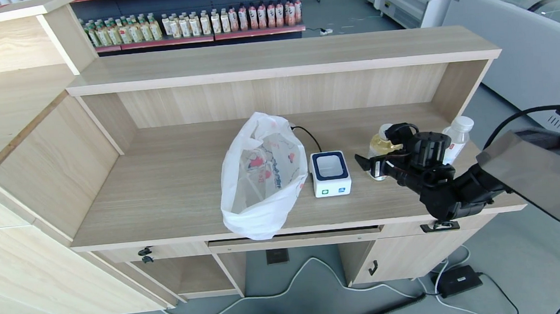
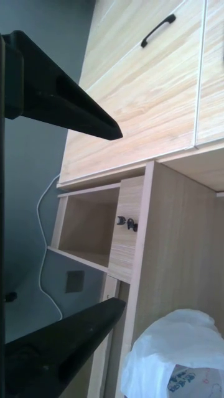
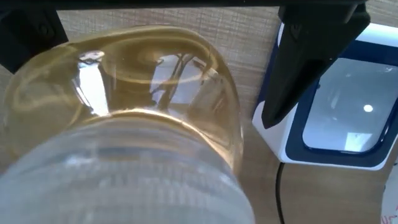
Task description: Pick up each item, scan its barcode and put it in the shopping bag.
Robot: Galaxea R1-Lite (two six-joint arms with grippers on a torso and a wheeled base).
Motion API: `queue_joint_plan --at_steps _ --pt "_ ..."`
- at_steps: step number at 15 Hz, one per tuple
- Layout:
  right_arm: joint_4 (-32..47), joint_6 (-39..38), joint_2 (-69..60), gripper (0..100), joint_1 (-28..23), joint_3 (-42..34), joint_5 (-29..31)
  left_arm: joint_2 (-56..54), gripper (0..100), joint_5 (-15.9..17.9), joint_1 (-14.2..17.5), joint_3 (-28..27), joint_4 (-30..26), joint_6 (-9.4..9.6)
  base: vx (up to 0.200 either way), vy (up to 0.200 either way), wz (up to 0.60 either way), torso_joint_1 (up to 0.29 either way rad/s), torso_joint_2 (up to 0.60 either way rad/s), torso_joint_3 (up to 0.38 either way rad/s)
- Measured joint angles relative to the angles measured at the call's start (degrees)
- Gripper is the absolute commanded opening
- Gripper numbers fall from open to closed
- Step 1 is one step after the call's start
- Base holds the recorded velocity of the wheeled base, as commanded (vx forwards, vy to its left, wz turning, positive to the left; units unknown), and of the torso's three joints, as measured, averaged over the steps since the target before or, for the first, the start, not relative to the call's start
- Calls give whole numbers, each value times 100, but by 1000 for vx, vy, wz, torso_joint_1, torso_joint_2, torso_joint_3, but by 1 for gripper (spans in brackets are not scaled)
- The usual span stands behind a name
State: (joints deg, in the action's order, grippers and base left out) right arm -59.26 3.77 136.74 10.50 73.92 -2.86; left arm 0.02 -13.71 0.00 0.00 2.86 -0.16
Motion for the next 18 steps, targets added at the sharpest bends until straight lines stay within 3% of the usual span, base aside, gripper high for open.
queue_joint_plan --at_steps 3,4,18 --pt "-55 41 22 100 -48 22 -438 0 100 0 0 0 2 0 0 0 0 0 0 0" --pt "-60 102 30 0 -94 30 -646 0 100 1 0 0 2 0 0 0 0 0 0 0" --pt "-101 340 143 0 -512 60 -745 0 100 1 0 0 0 0 0 0 0 0 0 0"
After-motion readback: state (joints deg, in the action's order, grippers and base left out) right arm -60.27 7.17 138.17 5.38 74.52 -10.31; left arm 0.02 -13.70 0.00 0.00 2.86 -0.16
